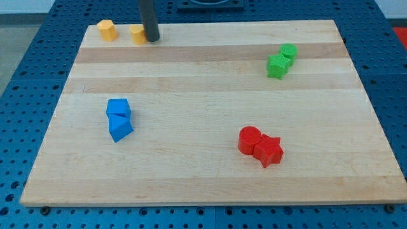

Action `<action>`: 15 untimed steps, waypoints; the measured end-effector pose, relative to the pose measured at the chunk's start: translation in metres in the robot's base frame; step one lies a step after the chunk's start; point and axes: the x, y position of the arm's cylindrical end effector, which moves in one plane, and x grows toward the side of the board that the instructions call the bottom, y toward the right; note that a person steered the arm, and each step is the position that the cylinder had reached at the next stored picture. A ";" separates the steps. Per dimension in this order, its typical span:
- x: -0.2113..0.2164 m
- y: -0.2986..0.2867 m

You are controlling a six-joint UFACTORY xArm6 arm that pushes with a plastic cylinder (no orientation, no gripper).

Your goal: Separate the green circle from green star

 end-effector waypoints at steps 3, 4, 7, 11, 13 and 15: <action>0.000 -0.051; 0.000 -0.056; -0.006 0.213; 0.095 0.425; 0.073 0.354; 0.077 0.281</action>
